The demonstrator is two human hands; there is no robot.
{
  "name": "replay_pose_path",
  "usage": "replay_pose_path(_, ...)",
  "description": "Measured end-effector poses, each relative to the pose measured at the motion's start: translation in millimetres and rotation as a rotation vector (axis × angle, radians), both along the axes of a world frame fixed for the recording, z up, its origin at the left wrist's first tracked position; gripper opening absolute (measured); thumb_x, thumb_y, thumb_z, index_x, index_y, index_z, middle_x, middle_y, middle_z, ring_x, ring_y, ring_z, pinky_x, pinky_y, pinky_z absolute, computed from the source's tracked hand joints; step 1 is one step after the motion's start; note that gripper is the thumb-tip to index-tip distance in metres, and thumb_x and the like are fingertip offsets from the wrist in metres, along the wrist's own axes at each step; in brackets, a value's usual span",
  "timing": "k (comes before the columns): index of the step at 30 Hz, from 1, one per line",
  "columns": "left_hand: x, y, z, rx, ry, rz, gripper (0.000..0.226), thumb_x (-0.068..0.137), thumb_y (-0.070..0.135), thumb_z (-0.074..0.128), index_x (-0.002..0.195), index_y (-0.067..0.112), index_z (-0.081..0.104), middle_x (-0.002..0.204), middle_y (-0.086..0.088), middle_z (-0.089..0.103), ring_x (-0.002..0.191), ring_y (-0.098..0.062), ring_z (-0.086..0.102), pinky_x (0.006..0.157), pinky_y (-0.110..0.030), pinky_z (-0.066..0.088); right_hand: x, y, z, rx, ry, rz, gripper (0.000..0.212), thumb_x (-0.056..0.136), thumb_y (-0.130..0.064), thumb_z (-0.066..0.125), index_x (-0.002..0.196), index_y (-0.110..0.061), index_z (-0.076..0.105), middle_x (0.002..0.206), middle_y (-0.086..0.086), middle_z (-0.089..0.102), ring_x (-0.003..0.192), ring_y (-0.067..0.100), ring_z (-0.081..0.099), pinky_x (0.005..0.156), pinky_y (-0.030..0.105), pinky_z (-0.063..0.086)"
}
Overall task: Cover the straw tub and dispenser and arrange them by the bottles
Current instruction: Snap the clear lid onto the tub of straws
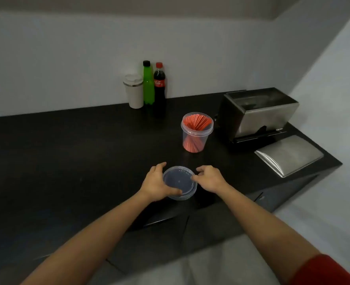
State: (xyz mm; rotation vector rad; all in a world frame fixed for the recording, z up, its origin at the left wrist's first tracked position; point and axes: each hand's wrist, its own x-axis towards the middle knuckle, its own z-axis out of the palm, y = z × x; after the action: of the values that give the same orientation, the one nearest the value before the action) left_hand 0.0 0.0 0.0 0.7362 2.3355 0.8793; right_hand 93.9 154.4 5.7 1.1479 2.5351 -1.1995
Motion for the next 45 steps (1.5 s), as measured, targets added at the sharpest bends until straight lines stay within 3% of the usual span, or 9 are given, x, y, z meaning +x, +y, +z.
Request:
replay_pose_path(9, 4, 4, -7, -0.038, 0.041, -0.041, 0.115, 0.053, 0.034, 0.088, 0.146, 0.013, 0.023, 0.148, -0.004, 0.035, 0.135, -0.024, 0.029, 0.108, -0.039, 0.031, 0, -3, -9, -0.092, 0.064, -0.034, 0.03, 0.085, -0.017, 0.066, 0.114, -0.012, 0.063, 0.084, -0.006, 0.06, 0.073, 0.004, 0.057, 0.059, 0.016, 0.041)
replay_pose_path(14, 3, 2, -7, 0.0, 0.033, -0.007, 0.114, 0.052, 0.032, 0.089, 0.145, 0.012, 0.026, 0.147, -0.006, 0.036, 0.135, -0.023, 0.032, 0.11, -0.039, 0.031, -4, -3, -12, -0.272, 0.123, -0.186, 0.018, 0.081, -0.01, 0.068, 0.098, -0.013, 0.066, 0.104, 0.006, 0.066, 0.087, 0.013, 0.061, 0.076, 0.027, 0.051)
replay_pose_path(18, 3, 1, -5, 0.06, 0.01, 0.018, 0.114, 0.051, 0.028, 0.09, 0.145, 0.012, 0.026, 0.146, -0.006, 0.037, 0.134, -0.022, 0.036, 0.107, -0.036, 0.033, -8, -1, -10, -0.428, 0.165, -0.356, 0.028, 0.079, -0.004, 0.07, 0.106, -0.005, 0.063, 0.113, 0.011, 0.064, 0.111, 0.025, 0.059, 0.099, 0.04, 0.048)
replay_pose_path(22, -2, 1, -2, 0.078, -0.017, 0.04, 0.111, 0.053, 0.027, 0.089, 0.145, 0.014, 0.027, 0.147, -0.005, 0.037, 0.134, -0.022, 0.037, 0.108, -0.036, 0.034, -8, -1, -6, -0.532, 0.232, -0.421, 0.027, 0.08, -0.003, 0.069, 0.107, -0.006, 0.066, 0.112, 0.012, 0.067, 0.097, 0.019, 0.064, 0.085, 0.031, 0.053)
replay_pose_path(25, -4, 0, 1, 0.144, 0.002, 0.089, 0.097, 0.062, 0.023, 0.085, 0.143, 0.014, 0.033, 0.14, -0.005, 0.045, 0.125, -0.02, 0.047, 0.103, -0.038, 0.043, -10, 0, 1, -0.572, 0.288, -0.446, 0.024, 0.079, -0.009, 0.071, 0.103, -0.011, 0.069, 0.102, 0.003, 0.068, 0.076, 0.008, 0.056, 0.063, 0.02, 0.043)
replay_pose_path(31, -12, 3, 15, 0.383, 0.001, 0.197, 0.043, 0.085, 0.019, 0.066, 0.126, 0.016, 0.057, 0.099, 0.004, 0.066, 0.081, -0.004, 0.062, 0.064, -0.012, 0.05, -19, 9, 20, -0.523, 0.387, -0.359, 0.012, 0.077, -0.015, 0.074, 0.085, -0.022, 0.07, 0.087, -0.004, 0.071, 0.08, 0.008, 0.066, 0.06, 0.019, 0.045)
replay_pose_path(37, -31, 12, 32, 0.476, -0.007, 0.203, 0.035, 0.086, 0.023, 0.064, 0.12, 0.015, 0.062, 0.095, -0.001, 0.069, 0.085, -0.011, 0.067, 0.075, -0.026, 0.056, -33, 16, 41, -0.368, 0.51, -0.296, 0.017, 0.078, -0.019, 0.074, 0.076, -0.032, 0.065, 0.08, -0.015, 0.066, 0.078, 0.002, 0.062, 0.061, 0.017, 0.047)
replay_pose_path(40, -41, 21, 41, 0.514, -0.005, 0.188, 0.033, 0.086, 0.024, 0.064, 0.118, 0.016, 0.063, 0.092, -0.002, 0.071, 0.082, -0.013, 0.069, 0.076, -0.028, 0.057, -37, 22, 52, -0.288, 0.565, -0.261, 0.016, 0.081, -0.017, 0.071, 0.093, -0.027, 0.069, 0.086, -0.016, 0.064, 0.087, 0.004, 0.062, 0.055, 0.013, 0.045)
replay_pose_path(45, -57, 40, 57, 0.544, 0.01, 0.174, 0.029, 0.086, 0.025, 0.064, 0.114, 0.017, 0.065, 0.086, 0.001, 0.071, 0.077, -0.009, 0.07, 0.073, -0.023, 0.056, -39, 35, 70, -0.177, 0.654, -0.281, 0.049, 0.081, -0.014, 0.071, 0.128, -0.016, 0.055, 0.099, 0.0, 0.066, 0.092, 0.009, 0.064, 0.065, 0.018, 0.048)
